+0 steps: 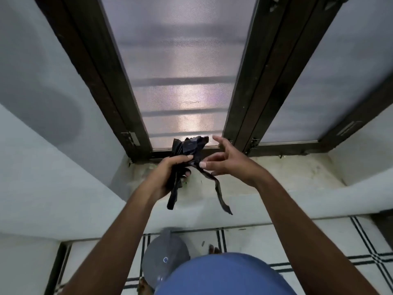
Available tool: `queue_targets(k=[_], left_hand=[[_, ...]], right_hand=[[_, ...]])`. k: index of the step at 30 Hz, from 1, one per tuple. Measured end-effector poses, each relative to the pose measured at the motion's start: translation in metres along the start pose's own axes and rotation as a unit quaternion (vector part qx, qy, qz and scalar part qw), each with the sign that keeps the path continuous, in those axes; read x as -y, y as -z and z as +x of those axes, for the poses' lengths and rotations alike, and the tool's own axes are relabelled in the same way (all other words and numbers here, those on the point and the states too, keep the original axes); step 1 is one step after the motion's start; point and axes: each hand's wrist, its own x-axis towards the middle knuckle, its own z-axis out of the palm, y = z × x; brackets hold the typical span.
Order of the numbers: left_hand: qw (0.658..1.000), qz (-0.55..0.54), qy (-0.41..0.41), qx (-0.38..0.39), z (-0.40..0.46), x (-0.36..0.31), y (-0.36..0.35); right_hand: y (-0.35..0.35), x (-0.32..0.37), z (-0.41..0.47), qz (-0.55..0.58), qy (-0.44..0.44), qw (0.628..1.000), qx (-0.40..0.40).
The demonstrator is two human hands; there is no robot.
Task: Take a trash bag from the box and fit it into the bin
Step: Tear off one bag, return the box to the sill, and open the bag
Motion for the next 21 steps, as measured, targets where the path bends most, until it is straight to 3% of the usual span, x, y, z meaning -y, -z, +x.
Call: queue_targets(k=[3,7,9,15,17,21], left_hand=[[1.0,0.006,0.001,0.019,0.006,0.002,-0.007],[0.999,0.012,-0.007,0.043,0.011,0.005,-0.014],[0.999,0.033,-0.021,0.02,0.012,0.007,-0.017],[0.981,0.042,-0.055,-0.181,0.021,0.009,-0.018],[0.98,0.043,-0.069,-0.181,0.02,0.008,-0.017],[0.983,0.126,-0.078,-0.104,0.009,-0.001,-0.037]], right_hand=[[0.012,-0.004,0.005,-0.015,-0.025,0.999,0.022],[0.019,-0.016,0.014,0.087,-0.031,0.994,0.063],[0.021,-0.02,0.018,0.105,-0.024,0.994,0.027],[0.031,-0.029,0.019,-0.009,0.091,0.988,-0.128],[0.032,-0.031,0.019,-0.03,0.124,0.981,-0.146],[0.022,-0.027,0.016,-0.014,0.166,0.975,-0.146]])
